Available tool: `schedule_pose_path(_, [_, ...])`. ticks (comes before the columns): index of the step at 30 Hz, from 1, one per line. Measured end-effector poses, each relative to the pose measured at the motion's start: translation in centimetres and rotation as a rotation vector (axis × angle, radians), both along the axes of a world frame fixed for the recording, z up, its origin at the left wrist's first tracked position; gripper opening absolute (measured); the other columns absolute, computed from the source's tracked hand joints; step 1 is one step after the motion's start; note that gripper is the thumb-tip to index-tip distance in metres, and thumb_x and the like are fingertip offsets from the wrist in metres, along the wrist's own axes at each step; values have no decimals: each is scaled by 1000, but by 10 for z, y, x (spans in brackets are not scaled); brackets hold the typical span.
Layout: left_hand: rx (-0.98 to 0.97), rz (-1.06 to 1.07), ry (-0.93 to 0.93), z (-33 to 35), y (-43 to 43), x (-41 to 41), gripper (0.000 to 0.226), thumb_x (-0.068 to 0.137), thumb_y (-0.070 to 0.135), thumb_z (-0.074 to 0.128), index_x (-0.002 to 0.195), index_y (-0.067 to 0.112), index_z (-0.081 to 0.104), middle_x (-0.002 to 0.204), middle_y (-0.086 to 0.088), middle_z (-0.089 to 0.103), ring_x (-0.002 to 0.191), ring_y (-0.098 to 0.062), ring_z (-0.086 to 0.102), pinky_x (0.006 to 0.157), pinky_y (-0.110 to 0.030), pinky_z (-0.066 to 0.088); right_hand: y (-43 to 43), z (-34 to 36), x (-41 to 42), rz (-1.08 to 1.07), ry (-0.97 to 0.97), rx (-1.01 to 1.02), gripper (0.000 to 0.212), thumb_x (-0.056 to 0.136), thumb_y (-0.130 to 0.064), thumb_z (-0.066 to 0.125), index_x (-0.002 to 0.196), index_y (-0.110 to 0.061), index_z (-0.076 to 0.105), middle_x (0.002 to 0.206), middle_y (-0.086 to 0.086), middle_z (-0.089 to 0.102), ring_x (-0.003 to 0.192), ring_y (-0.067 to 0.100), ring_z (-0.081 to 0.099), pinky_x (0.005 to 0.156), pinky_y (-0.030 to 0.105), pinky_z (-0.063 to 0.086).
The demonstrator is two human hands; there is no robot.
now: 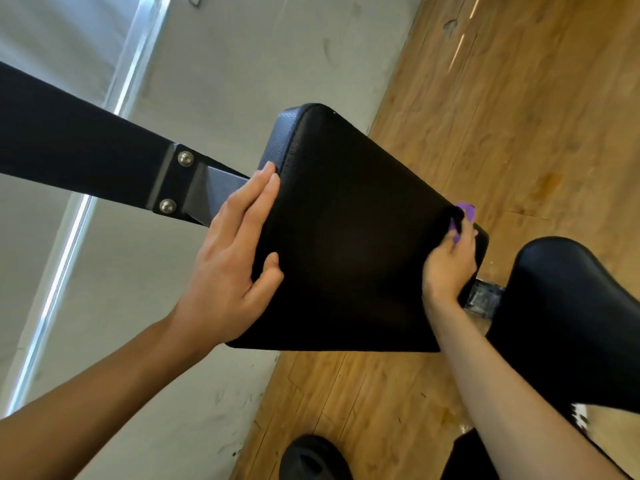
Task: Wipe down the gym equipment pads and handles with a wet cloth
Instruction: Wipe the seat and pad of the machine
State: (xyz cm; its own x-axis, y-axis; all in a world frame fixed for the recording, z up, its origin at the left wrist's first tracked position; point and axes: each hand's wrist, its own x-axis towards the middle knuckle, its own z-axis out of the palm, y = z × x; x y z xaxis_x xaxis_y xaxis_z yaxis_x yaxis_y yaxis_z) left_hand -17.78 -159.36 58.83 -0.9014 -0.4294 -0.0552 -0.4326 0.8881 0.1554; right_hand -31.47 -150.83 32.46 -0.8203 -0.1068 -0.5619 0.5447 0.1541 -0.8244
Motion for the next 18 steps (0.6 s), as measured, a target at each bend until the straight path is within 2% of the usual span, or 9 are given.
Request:
schedule_pose_path(1, [1, -6, 2, -1, 0, -1, 76, 93, 16, 48, 163, 6, 22, 170, -6, 19, 158, -22, 20, 125, -57, 28, 5, -14, -9, -45, -120, 19, 43, 110, -16, 39, 151, -21, 47, 160, 3, 41, 152, 15, 29, 126, 39, 25])
schedule_pose_path(3, [2, -14, 3, -1, 1, -1, 75, 93, 16, 48, 163, 5, 22, 169, -7, 21, 158, -22, 21, 125, -56, 28, 3, -1, -9, -56, -118, -3, 42, 110, -17, 41, 151, -23, 48, 160, 1, 41, 153, 17, 28, 126, 40, 24])
schedule_pose_path(6, [-2, -17, 8, 0, -1, -2, 75, 92, 16, 48, 162, 4, 23, 168, -8, 22, 157, -23, 22, 124, -56, 30, -11, 81, 35, 72, 260, -230, 46, 107, -9, 46, 151, -24, 46, 162, 2, 38, 154, 16, 23, 124, 18, 14])
schedule_pose_path(9, [9, -26, 10, 0, -2, -1, 74, 93, 16, 48, 162, 3, 24, 169, -9, 21, 157, -23, 23, 123, -57, 31, 4, 116, 104, 330, 684, -443, 49, 105, -4, 48, 152, -19, 41, 158, 9, 41, 155, 26, 24, 128, 40, 16])
schedule_pose_path(11, [21, -17, 4, 0, -2, 0, 75, 93, 17, 48, 162, 4, 23, 169, -8, 20, 158, -22, 22, 124, -56, 31, 24, 74, 123, 461, 834, -367, 54, 105, -5, 48, 154, -24, 36, 161, 8, 36, 155, 27, 23, 127, 48, 19])
schedule_pose_path(12, [19, -14, 0, 1, -3, 0, 75, 94, 18, 48, 163, 5, 23, 170, -7, 20, 158, -21, 22, 125, -55, 29, 33, 50, 123, 459, 779, -306, 58, 104, -5, 47, 154, -32, 35, 164, 3, 30, 155, 26, 23, 126, 50, 23])
schedule_pose_path(14, [9, -19, -9, 2, -4, 1, 75, 94, 17, 48, 163, 5, 22, 170, -6, 20, 158, -20, 20, 127, -51, 25, 48, 24, 111, 343, 422, -175, 62, 105, -8, 46, 152, -46, 32, 168, -4, 21, 155, 20, 24, 122, 53, 31])
schedule_pose_path(16, [-1, -35, -10, 2, -6, 1, 74, 94, 16, 47, 163, 3, 22, 170, -7, 21, 158, -20, 20, 128, -47, 23, 51, 22, 97, 261, 159, -87, 53, 107, -12, 44, 148, -44, 34, 167, 1, 26, 151, 11, 25, 121, 47, 35])
schedule_pose_path(18, [-30, -54, -8, 1, -8, 1, 73, 94, 17, 46, 163, 3, 24, 170, -8, 22, 158, -21, 21, 128, -47, 23, 53, 35, 85, 295, 148, -102, 45, 109, -17, 42, 151, -33, 40, 163, 0, 36, 150, 9, 30, 121, 36, 34])
